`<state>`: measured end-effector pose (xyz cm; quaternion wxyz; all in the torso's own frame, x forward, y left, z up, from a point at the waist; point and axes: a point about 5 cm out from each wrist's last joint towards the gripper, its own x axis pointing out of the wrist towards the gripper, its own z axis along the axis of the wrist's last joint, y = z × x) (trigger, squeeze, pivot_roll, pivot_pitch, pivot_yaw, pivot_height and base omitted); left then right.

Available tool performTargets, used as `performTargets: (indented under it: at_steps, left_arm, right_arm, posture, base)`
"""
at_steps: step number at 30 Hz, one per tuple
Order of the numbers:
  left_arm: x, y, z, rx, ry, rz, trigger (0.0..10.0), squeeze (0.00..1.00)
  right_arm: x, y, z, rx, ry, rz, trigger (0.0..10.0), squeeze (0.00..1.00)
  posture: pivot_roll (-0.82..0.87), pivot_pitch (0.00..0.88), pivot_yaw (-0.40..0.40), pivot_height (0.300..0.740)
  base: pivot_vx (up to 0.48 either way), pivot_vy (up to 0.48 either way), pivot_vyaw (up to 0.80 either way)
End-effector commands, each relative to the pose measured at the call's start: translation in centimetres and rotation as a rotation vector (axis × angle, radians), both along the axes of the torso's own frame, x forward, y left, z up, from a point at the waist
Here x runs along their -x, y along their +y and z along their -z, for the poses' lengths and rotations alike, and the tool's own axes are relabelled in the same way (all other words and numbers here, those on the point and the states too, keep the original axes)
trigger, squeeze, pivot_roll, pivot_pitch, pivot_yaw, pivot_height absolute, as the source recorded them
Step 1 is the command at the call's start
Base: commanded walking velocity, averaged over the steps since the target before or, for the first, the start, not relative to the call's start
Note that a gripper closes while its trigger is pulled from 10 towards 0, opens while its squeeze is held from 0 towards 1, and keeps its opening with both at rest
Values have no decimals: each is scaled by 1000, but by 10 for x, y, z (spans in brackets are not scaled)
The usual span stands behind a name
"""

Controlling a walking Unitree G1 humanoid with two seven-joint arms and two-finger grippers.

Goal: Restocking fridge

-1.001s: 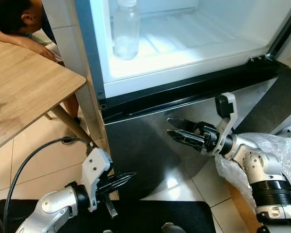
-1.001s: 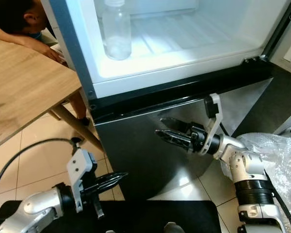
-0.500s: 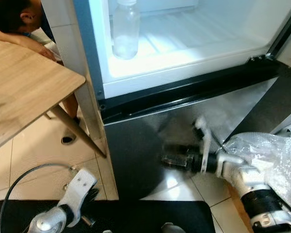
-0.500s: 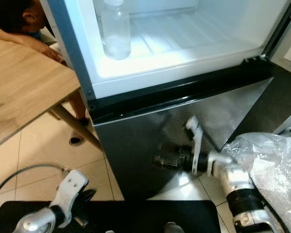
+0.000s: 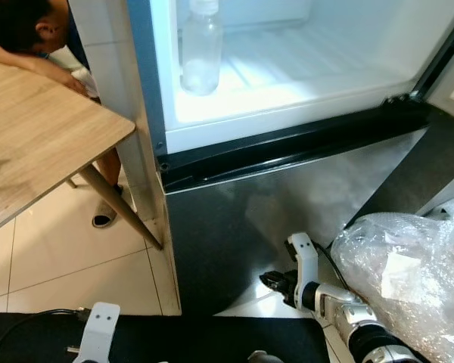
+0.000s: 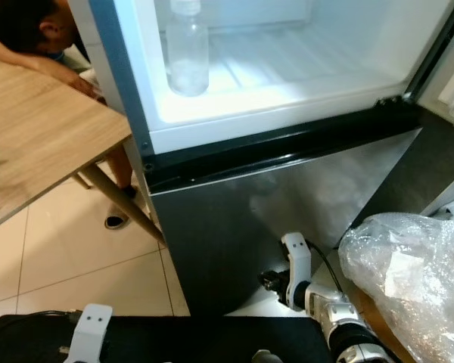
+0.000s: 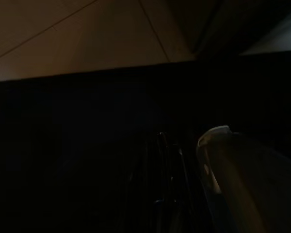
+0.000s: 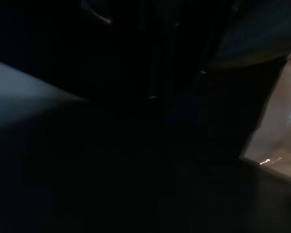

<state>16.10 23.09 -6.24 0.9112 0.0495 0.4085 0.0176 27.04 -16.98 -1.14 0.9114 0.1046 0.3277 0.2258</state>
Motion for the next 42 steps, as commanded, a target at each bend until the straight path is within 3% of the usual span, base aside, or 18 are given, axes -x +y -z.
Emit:
performTargets:
  at_steps: [1, 3, 4, 5, 9, 12, 15, 18, 23, 31, 42]
  left_arm:
    - [8, -1, 8, 17, 8, -76, 10000, 0]
    - [8, -1, 8, 17, 8, -76, 10000, 0]
    - [9, -1, 9, 33, 0, -116, 10000, 0]
    - [8, -1, 10, 38, -15, -134, 10000, 0]
    - [2, -7, 11, 44, -41, -105, 10000, 0]
    - [-10, -15, 10, 84, -71, -98, 10000, 0]
    - [-13, -18, 9, 105, -80, -96, 10000, 0]
    - [-16, -25, 9, 128, -84, -84, 10000, 0]
    - [-11, -30, 15, 68, -39, -29, 10000, 0]
    - [-7, -31, 18, 86, -44, -38, 10000, 0]
    - [10, -25, 28, 72, 44, -59, 10000, 0]
  right_arm:
    - [14, -5, 16, 46, 37, 112, 0, 0]
    - [14, -5, 16, 46, 37, 112, 0, 0]
    - [20, -6, 23, 81, 39, 162, 7686, 0]
    - [27, -6, 29, 91, 49, 203, 10000, 0]
    - [39, -10, 39, 107, 74, 318, 10000, 0]
    - [43, -10, 42, 55, 68, 397, 10000, 0]
    - [44, -10, 42, 50, 65, 407, 10000, 0]
    - [48, -10, 45, 115, 50, 412, 10000, 0]
    - [56, -12, 50, 164, 62, 441, 10000, 0]
    - [59, -16, 52, 176, 70, 461, 10000, 0]
    - [67, -19, 57, 247, 109, 422, 10000, 0]
  posture:
    - [-93, 94, -32, 740]
    - [-93, 94, -32, 740]
    - [-95, 90, -30, 740]
    - [-97, 78, -28, 740]
    - [-92, 72, -28, 740]
    - [-90, 61, -22, 740]
    - [-90, 61, -22, 740]
    - [-94, 55, -10, 740]
    - [-90, 49, -5, 740]
    - [-89, 51, -4, 740]
    - [-89, 50, -13, 740]
  base:
    - [0, 0, 0]
    - [0, 0, 0]
    - [0, 0, 0]
    - [0, 0, 0]
    - [0, 0, 0]
    - [0, 0, 0]
    - [0, 0, 0]
    - [0, 0, 0]
    - [0, 0, 0]
    - [0, 0, 0]
    - [0, 0, 0]
